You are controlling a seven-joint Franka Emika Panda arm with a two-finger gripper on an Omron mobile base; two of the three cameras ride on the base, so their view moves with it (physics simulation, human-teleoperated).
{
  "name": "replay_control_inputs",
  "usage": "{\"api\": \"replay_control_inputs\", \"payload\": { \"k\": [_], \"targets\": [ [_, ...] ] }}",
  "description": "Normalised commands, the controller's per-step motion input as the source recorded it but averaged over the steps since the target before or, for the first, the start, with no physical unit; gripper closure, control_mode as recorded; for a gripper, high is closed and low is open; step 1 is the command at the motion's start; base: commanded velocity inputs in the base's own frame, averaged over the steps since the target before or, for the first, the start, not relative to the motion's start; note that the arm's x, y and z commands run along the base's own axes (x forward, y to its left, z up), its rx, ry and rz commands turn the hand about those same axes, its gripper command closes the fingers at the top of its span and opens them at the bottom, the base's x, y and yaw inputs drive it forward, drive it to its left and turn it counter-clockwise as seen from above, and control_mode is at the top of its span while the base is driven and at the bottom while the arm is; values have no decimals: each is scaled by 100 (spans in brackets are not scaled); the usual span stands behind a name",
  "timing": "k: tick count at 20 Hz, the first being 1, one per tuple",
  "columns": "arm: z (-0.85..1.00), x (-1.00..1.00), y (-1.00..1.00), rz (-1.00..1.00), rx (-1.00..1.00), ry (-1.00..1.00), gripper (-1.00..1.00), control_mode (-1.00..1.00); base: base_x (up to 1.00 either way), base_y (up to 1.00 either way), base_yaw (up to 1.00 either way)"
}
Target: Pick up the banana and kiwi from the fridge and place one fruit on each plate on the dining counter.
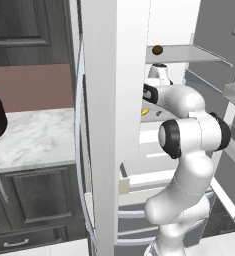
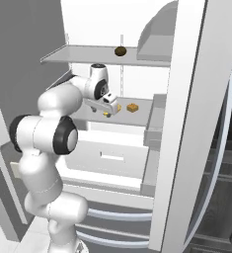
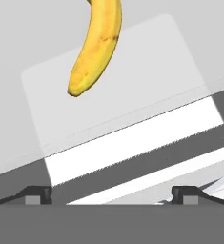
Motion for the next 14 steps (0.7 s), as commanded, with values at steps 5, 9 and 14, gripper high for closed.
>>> {"api": "replay_control_inputs", "payload": {
  "k": [5,9,14],
  "targets": [
    [-5,28,-2,0,0,0,-100,-100,0,0,0],
    [-8,28,0,0,0,0,-100,-100,0,0,0],
    [-13,28,-1,0,0,0,-100,-100,0,0,0]
  ]
}}
